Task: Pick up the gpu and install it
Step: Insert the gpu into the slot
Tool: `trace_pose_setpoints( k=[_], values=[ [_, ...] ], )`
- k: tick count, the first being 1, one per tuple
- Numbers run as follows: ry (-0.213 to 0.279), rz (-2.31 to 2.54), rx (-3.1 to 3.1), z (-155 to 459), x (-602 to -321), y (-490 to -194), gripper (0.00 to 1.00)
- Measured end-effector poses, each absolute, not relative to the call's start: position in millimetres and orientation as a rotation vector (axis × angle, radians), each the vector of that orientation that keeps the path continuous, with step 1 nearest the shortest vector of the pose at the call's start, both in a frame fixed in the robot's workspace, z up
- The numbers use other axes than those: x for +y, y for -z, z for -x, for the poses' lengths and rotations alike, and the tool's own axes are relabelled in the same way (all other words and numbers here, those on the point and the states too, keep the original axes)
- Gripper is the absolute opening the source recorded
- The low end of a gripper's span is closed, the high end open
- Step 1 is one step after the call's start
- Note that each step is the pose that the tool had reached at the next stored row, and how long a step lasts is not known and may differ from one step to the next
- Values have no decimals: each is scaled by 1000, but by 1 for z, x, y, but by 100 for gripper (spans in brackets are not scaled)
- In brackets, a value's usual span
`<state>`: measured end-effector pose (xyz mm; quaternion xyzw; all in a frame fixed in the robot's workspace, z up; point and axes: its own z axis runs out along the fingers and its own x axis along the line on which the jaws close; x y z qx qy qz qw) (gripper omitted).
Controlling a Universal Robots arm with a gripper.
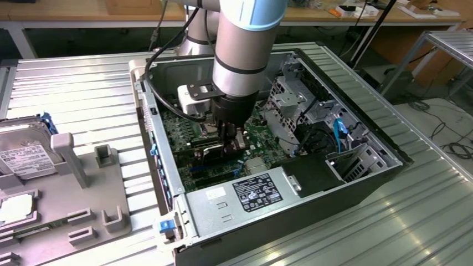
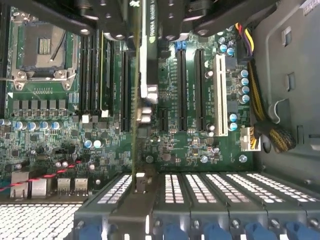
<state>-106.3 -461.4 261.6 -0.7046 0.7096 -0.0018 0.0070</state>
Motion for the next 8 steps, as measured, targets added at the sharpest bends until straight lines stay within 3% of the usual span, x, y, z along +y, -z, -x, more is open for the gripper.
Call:
trace_pose_setpoints(
  k=[8],
  values=[
    [6,2204,2220,107,-461,-262,27]
  ],
)
